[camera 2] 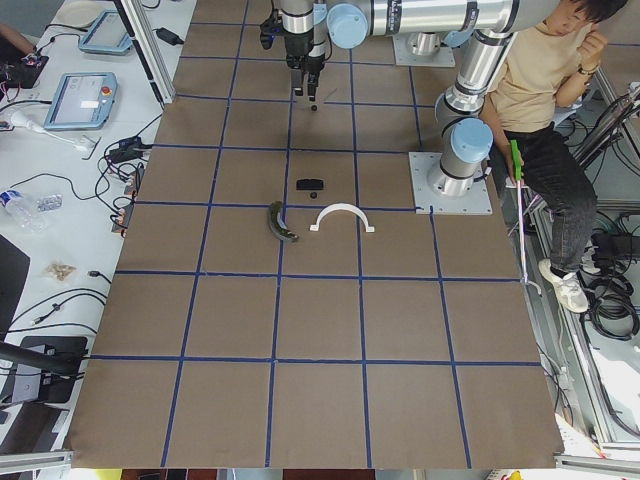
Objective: Place bearing gear from tray to pile
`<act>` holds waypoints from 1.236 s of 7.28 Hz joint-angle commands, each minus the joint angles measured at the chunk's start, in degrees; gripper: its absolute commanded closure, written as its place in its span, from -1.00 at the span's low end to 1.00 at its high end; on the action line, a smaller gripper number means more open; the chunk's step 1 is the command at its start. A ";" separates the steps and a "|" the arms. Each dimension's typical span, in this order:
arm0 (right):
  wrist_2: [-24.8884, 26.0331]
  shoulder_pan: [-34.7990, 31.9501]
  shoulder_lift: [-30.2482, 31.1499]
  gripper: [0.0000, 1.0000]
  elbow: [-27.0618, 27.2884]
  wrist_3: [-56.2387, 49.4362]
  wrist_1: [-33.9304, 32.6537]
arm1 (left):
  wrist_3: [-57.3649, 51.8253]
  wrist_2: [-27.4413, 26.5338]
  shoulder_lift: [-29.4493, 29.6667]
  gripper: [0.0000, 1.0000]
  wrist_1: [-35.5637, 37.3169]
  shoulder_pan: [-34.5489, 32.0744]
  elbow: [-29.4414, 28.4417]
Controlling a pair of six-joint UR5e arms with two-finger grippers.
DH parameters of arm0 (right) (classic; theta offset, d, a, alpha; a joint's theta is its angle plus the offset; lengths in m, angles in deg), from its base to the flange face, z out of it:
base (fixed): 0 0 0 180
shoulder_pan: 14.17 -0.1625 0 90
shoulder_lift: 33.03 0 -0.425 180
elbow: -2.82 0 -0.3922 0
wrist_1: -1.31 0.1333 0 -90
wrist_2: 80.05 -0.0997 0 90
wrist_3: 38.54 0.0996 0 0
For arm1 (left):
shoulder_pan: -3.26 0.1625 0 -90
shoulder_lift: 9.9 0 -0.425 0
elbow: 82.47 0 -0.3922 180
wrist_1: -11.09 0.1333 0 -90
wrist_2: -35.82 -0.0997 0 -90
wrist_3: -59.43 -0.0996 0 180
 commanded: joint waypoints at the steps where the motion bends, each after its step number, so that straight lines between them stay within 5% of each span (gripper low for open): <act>1: 3.15 7.34 4.72 -1.00 -0.07 -8.06 3.69 | 4.82 -0.12 -1.14 -1.00 -6.13 -2.97 -0.73; 4: 3.33 15.80 14.21 -1.00 -1.21 -19.14 12.84 | 5.37 0.06 0.61 -1.00 -6.08 -3.33 -1.09; 6: 3.42 17.65 18.02 -1.00 -11.25 -23.13 27.45 | 6.67 0.67 4.72 -1.00 -2.93 -6.64 -0.13; 8: 3.51 18.18 15.84 -1.00 -23.14 -26.80 35.85 | 11.31 0.67 10.61 -1.00 7.69 -12.27 1.45; 9: 3.42 19.06 16.18 -1.00 -23.45 -32.66 41.54 | 14.82 0.50 12.90 -1.00 8.68 -15.86 2.42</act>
